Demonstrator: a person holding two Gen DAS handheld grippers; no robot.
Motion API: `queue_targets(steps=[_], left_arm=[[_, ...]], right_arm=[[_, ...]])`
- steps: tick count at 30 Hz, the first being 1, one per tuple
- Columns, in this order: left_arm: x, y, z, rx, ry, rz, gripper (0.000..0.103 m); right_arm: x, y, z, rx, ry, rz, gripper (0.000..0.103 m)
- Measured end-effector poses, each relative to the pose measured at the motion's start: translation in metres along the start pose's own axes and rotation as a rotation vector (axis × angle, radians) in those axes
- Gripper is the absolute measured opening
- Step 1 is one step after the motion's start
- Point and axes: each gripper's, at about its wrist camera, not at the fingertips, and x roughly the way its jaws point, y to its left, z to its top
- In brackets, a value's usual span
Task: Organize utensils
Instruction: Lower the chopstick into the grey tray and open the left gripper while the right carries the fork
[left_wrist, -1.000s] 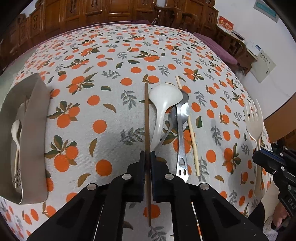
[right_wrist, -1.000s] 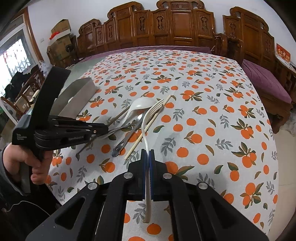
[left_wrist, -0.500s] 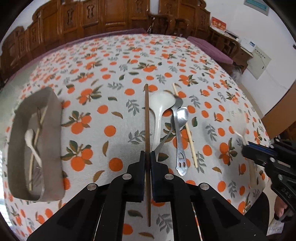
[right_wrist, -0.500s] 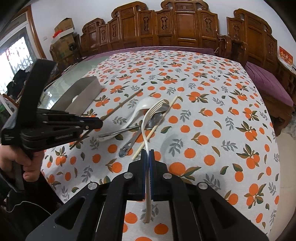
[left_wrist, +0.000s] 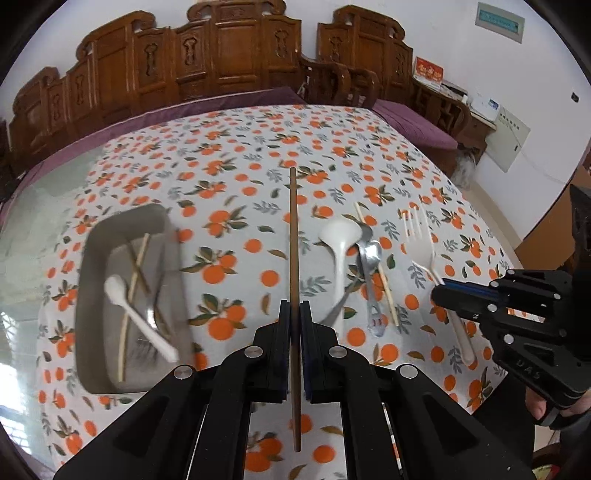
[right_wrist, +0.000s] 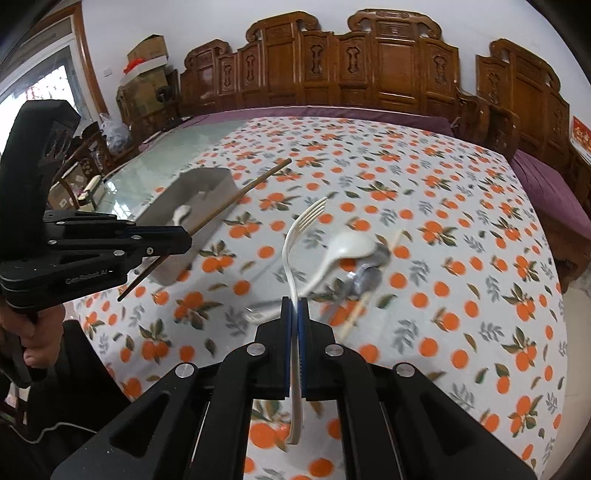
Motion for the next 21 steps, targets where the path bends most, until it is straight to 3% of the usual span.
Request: queue_targets(steps=[11,21], left_arm=[[-0.021,0.064,-0.006,-0.053,-0.011,0.056,0.004],[-0.007,0.121,-0.016,-0.122,0.038,0.093,0.004]], right_arm=[[0.022,0.051,0.031,-0.05,-0.008,0.047,0.004],[0.041,0.081,0.047,-0.085,0.009,0.069,0.004]])
